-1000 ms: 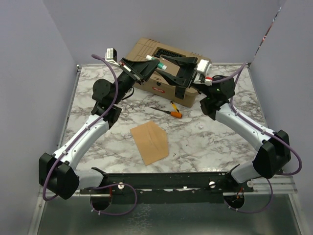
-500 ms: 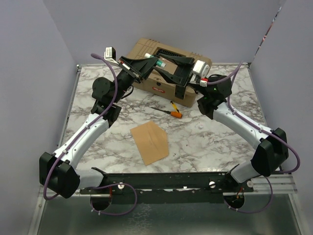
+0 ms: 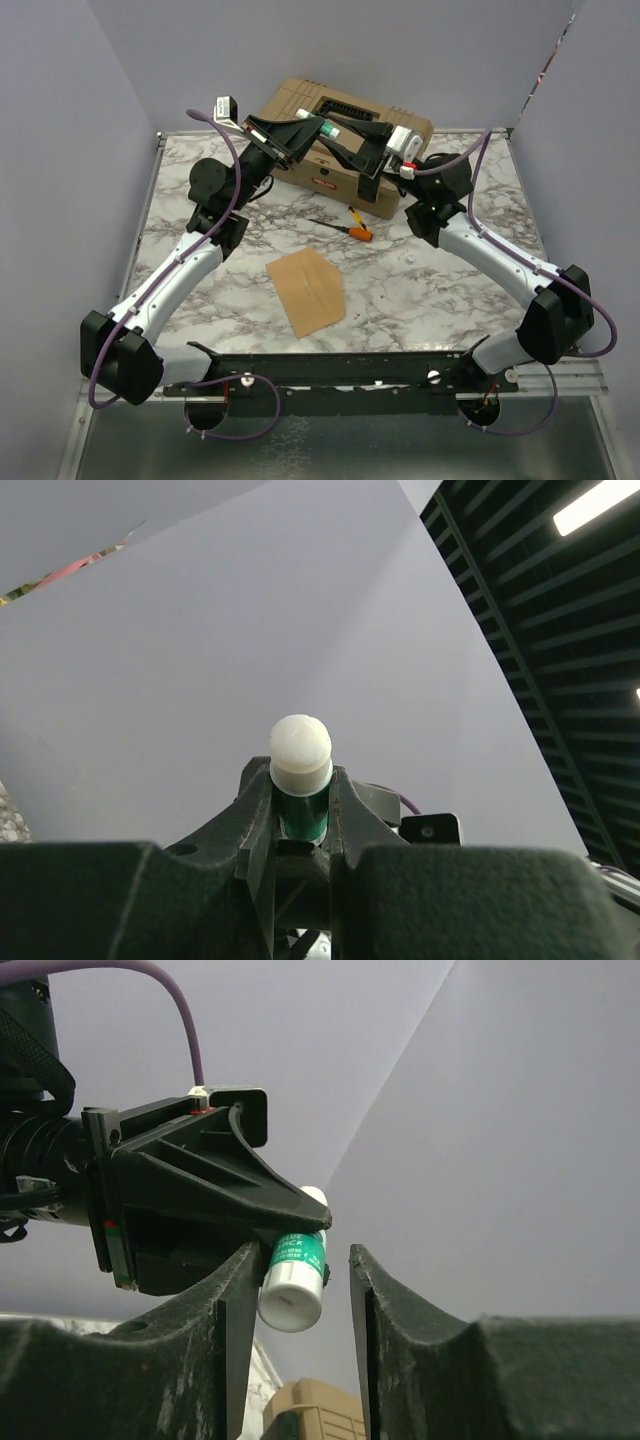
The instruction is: Place the letter into the envelope and seal it
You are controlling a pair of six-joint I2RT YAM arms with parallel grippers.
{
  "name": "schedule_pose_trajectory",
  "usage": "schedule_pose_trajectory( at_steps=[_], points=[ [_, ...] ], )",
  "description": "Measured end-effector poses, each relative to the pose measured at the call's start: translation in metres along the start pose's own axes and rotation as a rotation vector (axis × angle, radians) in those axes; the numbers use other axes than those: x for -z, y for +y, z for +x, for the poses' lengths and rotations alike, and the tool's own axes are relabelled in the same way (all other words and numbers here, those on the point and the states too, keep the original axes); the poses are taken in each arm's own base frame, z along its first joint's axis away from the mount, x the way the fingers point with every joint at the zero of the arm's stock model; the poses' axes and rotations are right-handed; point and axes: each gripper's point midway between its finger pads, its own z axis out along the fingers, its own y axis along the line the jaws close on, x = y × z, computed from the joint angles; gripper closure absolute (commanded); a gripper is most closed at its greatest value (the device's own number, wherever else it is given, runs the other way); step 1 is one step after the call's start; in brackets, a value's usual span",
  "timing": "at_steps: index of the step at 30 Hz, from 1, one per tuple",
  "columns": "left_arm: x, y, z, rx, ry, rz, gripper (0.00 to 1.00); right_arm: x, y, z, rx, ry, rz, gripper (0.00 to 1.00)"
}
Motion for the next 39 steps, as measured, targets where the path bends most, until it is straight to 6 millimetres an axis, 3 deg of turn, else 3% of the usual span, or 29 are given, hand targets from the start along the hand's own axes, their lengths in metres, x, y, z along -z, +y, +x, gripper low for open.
schedule_pose_trajectory(
  at_steps=[7, 11, 12, 14, 16, 18, 22, 27, 30, 33, 39],
  points=[
    [0.0, 0.002, 0.001, 0.002, 0.001, -0.006, 1.0, 0.001, 0.0, 0.005, -0.001, 0.026, 0.0, 0.73],
    [0.001, 0.005, 0.001, 0.004, 0.0, -0.013, 1.0, 0.001, 0.001, 0.007, -0.007, 0.036, -0.003, 0.87],
    [0.001, 0.005, 0.001, 0.003, 0.0, -0.012, 0.96, 0.001, 0.0, 0.006, -0.006, 0.036, -0.003, 0.91],
    [0.001, 0.004, 0.001, 0.001, 0.0, -0.009, 0.57, 0.001, 0.0, 0.006, -0.006, 0.034, -0.002, 0.96],
    [0.001, 0.006, 0.0, -0.017, 0.0, -0.012, 0.31, 0.001, 0.0, 0.006, -0.025, 0.039, 0.004, 0.99],
    [0.003, 0.01, 0.001, -0.042, 0.007, -0.029, 0.18, 0.002, -0.002, 0.009, -0.066, 0.065, 0.021, 1.0],
    [0.013, 0.019, -0.003, -0.071, 0.018, -0.07, 0.02, 0.008, -0.007, 0.006, -0.16, 0.113, 0.057, 0.99],
    [0.03, 0.038, -0.024, -0.036, 0.011, -0.09, 0.01, 0.023, -0.016, -0.016, -0.252, 0.129, 0.063, 1.0],
    [0.031, 0.044, -0.021, 0.004, 0.056, -0.084, 0.01, 0.032, -0.012, -0.023, -0.297, 0.151, 0.026, 0.99],
    [0.032, 0.048, -0.01, 0.034, 0.124, -0.078, 0.01, 0.038, -0.003, -0.019, -0.352, 0.19, -0.007, 0.99],
    [0.036, 0.04, 0.004, 0.047, 0.214, -0.049, 0.12, 0.05, 0.014, -0.001, -0.455, 0.265, -0.05, 0.99]
  ],
)
